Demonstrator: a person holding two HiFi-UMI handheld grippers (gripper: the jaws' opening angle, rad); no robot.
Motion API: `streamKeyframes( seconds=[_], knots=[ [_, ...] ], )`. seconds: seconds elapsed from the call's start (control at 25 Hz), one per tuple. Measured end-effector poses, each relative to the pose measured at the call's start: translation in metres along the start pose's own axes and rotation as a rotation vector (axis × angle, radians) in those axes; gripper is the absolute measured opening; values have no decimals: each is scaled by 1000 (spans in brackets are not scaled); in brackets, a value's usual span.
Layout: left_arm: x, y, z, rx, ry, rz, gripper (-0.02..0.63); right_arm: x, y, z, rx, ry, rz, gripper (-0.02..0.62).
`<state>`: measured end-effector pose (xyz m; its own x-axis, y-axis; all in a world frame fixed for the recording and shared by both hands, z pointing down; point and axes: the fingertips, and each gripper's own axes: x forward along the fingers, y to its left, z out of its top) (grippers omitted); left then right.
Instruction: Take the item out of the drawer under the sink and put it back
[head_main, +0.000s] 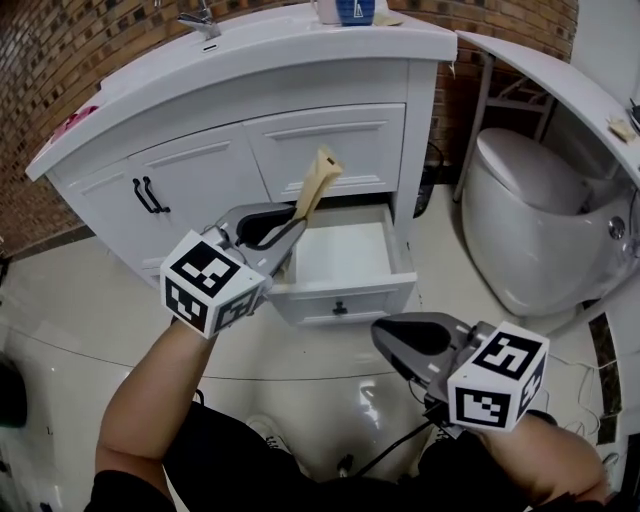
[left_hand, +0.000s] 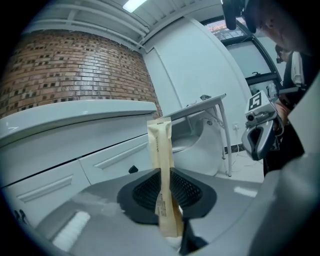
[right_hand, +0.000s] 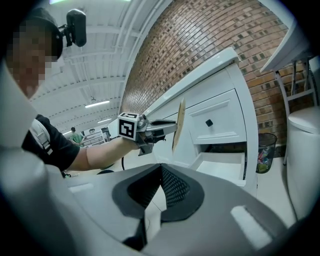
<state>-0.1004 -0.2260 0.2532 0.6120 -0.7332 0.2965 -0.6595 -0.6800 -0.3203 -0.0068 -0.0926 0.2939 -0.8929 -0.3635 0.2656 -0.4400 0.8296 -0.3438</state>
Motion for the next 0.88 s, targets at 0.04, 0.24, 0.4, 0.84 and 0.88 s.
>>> streamKeyframes(
  seconds=[0.04,0.24,0.4,0.84,0.88],
  knots=[
    [7,1,-2,12,13,-5,63,-1,0,1,2,-4,1,3],
    [49,0,-14,92,100,-51,63,-7,0,13,13,-44,5,3],
    [85,4,-38,123,195,-81,63,-11,-6,16,21,-58,-4,3],
    [165,3,-140,151,485,-144,64,-5,-10,14,40,-46,4,3],
    [169,4,-146,167,498,-148,64,-4,-10,14,42,-44,6,3]
  ],
)
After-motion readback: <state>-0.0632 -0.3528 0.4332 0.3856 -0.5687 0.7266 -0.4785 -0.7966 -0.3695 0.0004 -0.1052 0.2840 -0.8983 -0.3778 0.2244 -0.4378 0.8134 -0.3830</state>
